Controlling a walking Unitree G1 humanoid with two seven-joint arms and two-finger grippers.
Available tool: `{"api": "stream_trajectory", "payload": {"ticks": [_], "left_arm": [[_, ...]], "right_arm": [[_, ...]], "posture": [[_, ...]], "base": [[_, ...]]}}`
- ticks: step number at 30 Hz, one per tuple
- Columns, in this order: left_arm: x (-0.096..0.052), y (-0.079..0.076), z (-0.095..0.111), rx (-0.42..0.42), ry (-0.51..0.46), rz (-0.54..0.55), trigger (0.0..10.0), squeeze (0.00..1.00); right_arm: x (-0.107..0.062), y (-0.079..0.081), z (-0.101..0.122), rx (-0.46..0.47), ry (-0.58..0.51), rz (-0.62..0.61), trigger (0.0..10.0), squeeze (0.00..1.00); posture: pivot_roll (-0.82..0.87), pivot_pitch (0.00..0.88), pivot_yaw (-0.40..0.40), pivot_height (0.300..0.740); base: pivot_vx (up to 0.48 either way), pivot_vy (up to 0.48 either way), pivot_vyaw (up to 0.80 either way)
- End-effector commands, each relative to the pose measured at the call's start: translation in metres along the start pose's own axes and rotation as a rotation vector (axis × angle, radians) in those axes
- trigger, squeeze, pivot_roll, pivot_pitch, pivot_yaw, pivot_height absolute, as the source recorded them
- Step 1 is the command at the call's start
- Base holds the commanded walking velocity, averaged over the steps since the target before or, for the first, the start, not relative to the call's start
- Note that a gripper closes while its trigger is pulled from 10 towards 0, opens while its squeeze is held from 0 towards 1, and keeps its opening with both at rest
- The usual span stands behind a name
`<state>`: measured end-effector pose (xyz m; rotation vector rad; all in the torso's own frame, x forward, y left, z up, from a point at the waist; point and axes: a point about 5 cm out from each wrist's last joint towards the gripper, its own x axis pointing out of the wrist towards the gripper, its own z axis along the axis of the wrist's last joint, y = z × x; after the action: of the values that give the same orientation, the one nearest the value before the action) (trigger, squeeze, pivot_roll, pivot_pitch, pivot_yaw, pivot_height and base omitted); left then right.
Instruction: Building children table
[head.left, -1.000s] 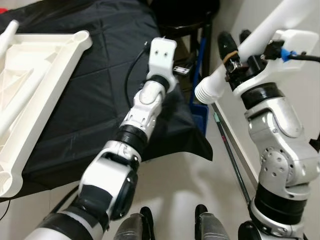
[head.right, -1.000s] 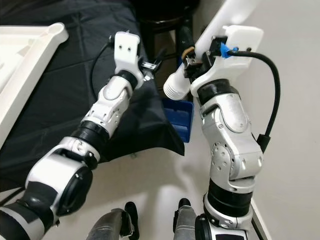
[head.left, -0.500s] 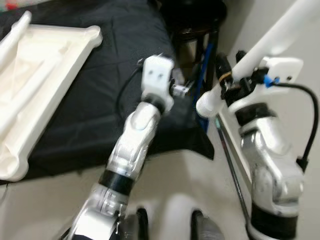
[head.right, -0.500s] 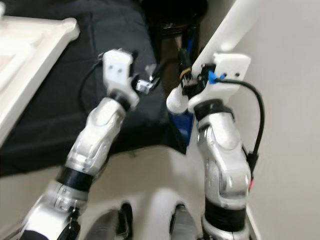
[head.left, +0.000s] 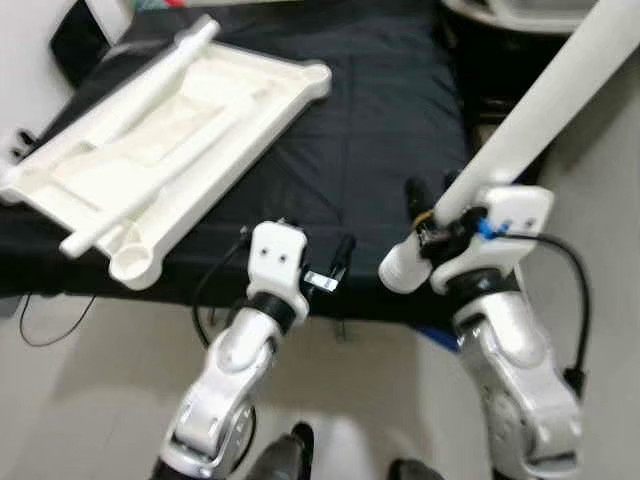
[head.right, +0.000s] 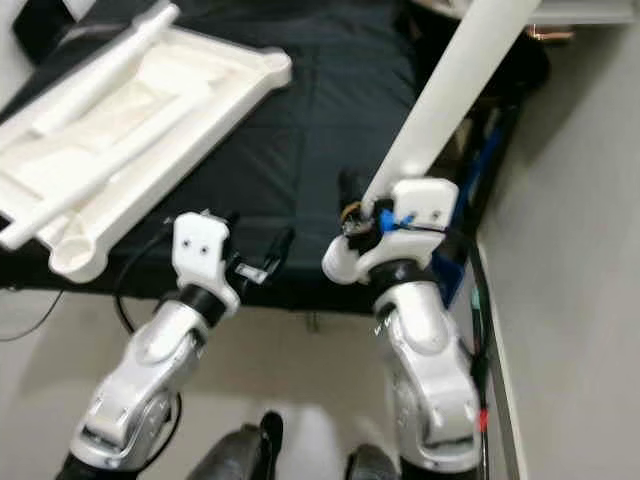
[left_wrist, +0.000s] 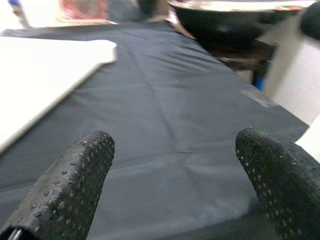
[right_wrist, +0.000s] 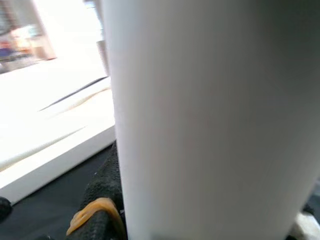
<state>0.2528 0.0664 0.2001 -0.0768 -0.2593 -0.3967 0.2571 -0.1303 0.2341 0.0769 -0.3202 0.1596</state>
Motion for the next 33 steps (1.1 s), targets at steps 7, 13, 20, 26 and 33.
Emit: {"api": "stream_trajectory", "payload": {"ticks": [7, 13, 20, 26, 33], "left_arm": [[-0.035, 0.0, -0.021, 0.174, 0.144, -0.01, 10.0, 0.0], [-0.037, 0.003, -0.019, 0.138, 0.159, 0.013, 10.0, 0.0], [-0.035, -0.001, -0.015, 0.123, 0.16, 0.011, 10.0, 0.0], [-0.032, 0.001, -0.014, 0.111, 0.163, 0.034, 10.0, 0.0], [-0.031, -0.004, -0.013, 0.097, 0.163, 0.02, 10.0, 0.0]], "right_arm": [[-0.025, -0.002, -0.017, -0.032, 0.066, -0.046, 10.0, 0.0], [-0.032, 0.002, -0.023, -0.02, 0.106, -0.071, 10.0, 0.0], [-0.017, 0.001, -0.016, -0.038, 0.048, -0.05, 10.0, 0.0], [-0.013, -0.003, -0.009, -0.061, 0.011, -0.057, 10.0, 0.0], [-0.011, -0.002, -0.008, -0.081, 0.01, -0.072, 10.0, 0.0]], "posture": [[0.06, 0.109, 0.043, 0.74], [0.05, 0.109, 0.045, 0.74], [0.05, 0.112, 0.042, 0.74], [0.05, 0.112, 0.038, 0.74], [0.05, 0.117, 0.041, 0.74]], "base": [[0.0, 0.0, 0.79], [0.0, 0.0, 0.31], [0.0, 0.0, 0.0], [0.0, 0.0, 0.09], [0.0, 0.0, 0.8]]}}
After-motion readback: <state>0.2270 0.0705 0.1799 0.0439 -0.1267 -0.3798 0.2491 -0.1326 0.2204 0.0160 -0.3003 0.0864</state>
